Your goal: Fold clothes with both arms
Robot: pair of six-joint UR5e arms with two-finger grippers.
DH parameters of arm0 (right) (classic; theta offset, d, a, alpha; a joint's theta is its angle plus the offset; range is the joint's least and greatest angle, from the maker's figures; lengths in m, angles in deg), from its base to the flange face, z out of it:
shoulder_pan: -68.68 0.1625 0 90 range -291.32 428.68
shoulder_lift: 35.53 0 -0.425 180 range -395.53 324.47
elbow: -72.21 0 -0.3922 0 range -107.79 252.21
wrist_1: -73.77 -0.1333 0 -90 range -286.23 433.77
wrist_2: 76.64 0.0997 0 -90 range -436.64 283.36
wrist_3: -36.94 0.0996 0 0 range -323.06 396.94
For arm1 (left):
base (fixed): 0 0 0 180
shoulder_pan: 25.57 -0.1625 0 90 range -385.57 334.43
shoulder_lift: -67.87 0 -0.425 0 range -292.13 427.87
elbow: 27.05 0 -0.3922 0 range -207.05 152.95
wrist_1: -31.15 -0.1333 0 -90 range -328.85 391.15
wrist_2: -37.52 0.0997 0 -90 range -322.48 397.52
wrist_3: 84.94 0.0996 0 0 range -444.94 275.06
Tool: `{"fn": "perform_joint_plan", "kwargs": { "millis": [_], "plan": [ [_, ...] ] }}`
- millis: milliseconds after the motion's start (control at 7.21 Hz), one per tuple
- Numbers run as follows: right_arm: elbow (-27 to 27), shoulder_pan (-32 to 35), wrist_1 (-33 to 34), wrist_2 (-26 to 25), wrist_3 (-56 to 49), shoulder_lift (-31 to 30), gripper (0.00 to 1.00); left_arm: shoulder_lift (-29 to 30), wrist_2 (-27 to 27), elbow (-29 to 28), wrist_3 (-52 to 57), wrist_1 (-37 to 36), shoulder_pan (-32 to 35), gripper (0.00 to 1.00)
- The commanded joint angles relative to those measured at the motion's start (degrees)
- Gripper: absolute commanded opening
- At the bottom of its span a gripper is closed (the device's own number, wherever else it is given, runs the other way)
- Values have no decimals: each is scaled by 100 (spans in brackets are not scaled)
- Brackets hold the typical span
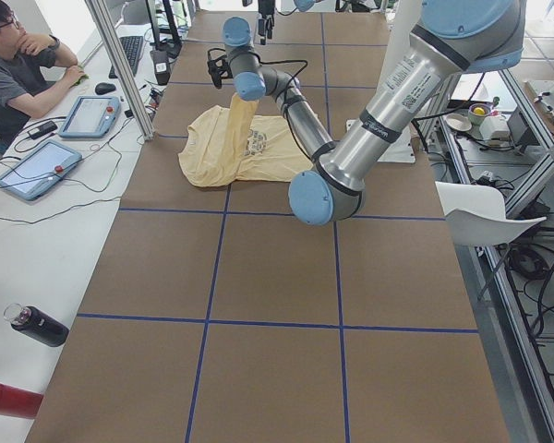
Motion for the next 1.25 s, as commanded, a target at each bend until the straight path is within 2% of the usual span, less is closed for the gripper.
{"fn": "perform_joint_plan", "kwargs": {
  "millis": [0,277,555,832,1109],
  "plan": [
    [-19,23,9,7,0,-4,100,240,6,-278,-97,54,-4,0],
    [-19,41,0,7,0,-21,100,432,15,-593,-167,167,-47,0],
    [-19,50,9,7,0,-30,99,521,41,-1085,-483,824,-100,0],
    [-19,59,-9,7,0,-91,100,949,479,-1594,-694,1028,-328,0],
    [-19,67,-17,7,0,-109,99,1031,760,-1912,-984,1493,-565,0]
  ]
}}
